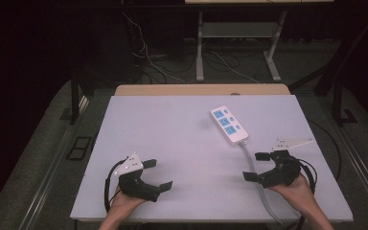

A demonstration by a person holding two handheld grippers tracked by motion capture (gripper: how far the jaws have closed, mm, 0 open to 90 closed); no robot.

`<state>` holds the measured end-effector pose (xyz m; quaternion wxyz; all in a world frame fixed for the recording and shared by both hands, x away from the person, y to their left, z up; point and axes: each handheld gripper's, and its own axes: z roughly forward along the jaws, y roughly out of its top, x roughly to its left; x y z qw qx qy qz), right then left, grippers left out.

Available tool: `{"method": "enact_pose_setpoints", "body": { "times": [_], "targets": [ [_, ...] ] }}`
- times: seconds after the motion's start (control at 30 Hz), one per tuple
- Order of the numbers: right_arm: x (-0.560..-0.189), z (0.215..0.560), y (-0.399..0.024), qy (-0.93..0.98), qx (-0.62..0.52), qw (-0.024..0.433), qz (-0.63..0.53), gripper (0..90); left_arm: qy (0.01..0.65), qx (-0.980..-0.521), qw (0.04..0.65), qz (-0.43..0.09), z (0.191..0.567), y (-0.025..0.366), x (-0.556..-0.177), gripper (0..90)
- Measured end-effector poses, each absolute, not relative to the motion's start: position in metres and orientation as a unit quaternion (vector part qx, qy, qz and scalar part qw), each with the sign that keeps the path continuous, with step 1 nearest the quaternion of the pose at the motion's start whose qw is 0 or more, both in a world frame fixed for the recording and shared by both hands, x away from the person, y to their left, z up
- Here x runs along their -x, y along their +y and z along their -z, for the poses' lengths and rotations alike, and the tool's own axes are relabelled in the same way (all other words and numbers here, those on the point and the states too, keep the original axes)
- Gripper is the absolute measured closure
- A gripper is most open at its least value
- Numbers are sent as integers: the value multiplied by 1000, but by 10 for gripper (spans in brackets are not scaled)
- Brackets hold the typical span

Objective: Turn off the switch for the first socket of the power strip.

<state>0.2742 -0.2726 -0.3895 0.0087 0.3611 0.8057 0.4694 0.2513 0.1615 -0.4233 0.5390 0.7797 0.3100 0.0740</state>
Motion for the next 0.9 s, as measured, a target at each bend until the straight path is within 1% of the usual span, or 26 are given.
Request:
{"method": "enact_pose_setpoints", "body": {
  "times": [0.9],
  "targets": [
    [-303, 376, -271, 822, -353, 1, -446, 5, 308, -781, 539, -72, 424, 161, -252, 0]
  ]
}}
